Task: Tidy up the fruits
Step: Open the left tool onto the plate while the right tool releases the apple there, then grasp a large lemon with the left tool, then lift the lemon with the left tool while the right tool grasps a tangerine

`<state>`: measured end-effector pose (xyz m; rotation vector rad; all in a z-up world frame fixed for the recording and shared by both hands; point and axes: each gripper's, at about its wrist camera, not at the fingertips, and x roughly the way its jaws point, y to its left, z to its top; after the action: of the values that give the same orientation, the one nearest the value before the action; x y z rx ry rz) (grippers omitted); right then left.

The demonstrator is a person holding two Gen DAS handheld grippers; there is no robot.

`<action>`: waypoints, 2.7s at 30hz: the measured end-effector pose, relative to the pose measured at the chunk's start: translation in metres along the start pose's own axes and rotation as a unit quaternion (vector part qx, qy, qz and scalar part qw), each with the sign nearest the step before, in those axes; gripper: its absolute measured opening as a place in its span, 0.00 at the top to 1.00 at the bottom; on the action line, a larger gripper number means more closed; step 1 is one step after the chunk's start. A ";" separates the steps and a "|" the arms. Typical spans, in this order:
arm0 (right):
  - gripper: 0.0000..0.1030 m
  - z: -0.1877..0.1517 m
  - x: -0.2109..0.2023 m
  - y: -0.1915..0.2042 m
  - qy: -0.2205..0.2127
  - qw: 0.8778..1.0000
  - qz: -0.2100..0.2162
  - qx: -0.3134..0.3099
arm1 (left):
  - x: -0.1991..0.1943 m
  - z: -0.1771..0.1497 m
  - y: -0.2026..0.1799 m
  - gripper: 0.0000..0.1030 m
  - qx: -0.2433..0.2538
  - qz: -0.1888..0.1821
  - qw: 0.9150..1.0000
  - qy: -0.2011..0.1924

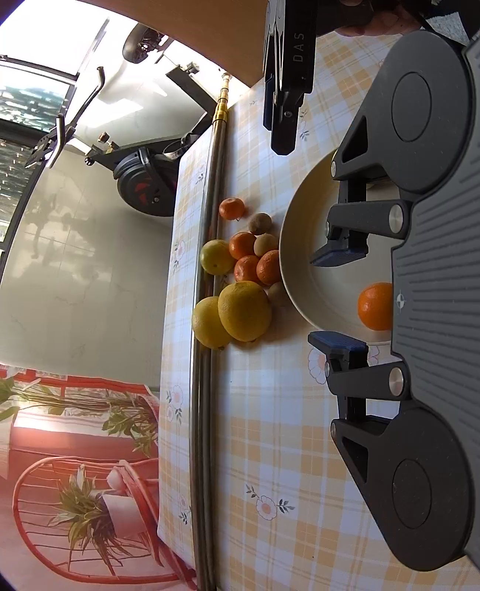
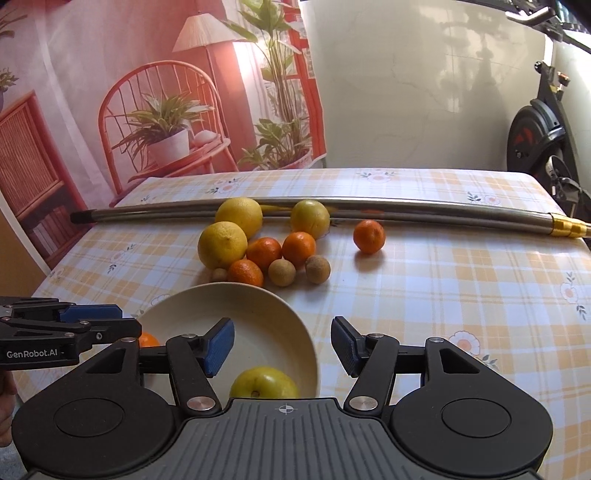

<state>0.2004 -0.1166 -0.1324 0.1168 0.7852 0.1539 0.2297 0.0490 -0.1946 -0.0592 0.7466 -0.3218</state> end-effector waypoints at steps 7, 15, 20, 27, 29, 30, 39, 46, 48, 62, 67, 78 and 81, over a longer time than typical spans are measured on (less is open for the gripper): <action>0.38 0.033 -0.016 -0.023 -0.042 0.999 -0.014 0.014 | -0.019 0.033 0.015 0.52 -0.008 0.015 0.999 -0.048; 0.30 0.054 -0.017 -0.051 -0.067 0.996 -0.033 0.038 | -0.016 0.055 0.027 0.51 -0.004 0.042 0.998 -0.054; 0.30 0.051 -0.005 -0.062 -0.055 0.997 -0.039 0.047 | 0.008 0.054 0.034 0.48 -0.047 0.024 0.998 -0.031; 0.30 0.042 0.010 -0.062 -0.041 0.996 -0.055 0.049 | 0.056 0.061 0.021 0.36 -0.036 0.000 0.999 -0.013; 0.30 0.041 0.013 -0.064 -0.039 0.996 -0.060 0.052 | 0.071 0.063 0.021 0.35 -0.035 -0.004 0.999 -0.006; 0.30 0.041 0.015 -0.066 -0.037 0.996 -0.061 0.055 | 0.077 0.064 0.021 0.33 -0.039 -0.008 0.999 -0.002; 0.30 0.036 0.026 -0.081 -0.024 0.995 -0.064 0.073 | 0.117 0.059 0.031 0.31 -0.053 -0.024 0.998 0.037; 0.30 0.037 0.034 -0.085 -0.018 0.995 -0.062 0.081 | 0.133 0.054 0.042 0.32 -0.076 -0.039 0.995 0.055; 0.30 0.036 0.035 -0.086 -0.017 0.995 -0.061 0.082 | 0.136 0.054 0.044 0.33 -0.083 -0.043 0.994 0.057; 0.30 0.035 0.038 -0.087 -0.010 0.995 -0.059 0.076 | 0.111 0.047 0.046 0.34 -0.070 -0.041 0.996 0.029; 0.30 0.034 0.038 -0.083 -0.007 0.996 -0.056 0.065 | 0.091 0.051 0.038 0.34 -0.050 -0.040 0.998 0.010; 0.41 0.051 0.061 -0.081 -0.015 0.999 -0.049 0.010 | 0.047 0.037 0.032 0.34 -0.033 -0.017 0.999 -0.017; 0.46 0.057 0.080 -0.080 -0.013 0.999 -0.040 0.006 | 0.040 0.033 0.033 0.34 -0.033 -0.007 0.999 -0.020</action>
<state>0.3042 -0.1839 -0.1603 0.0978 0.7631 0.0709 0.2884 0.0659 -0.2021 -0.1315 0.7182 -0.3081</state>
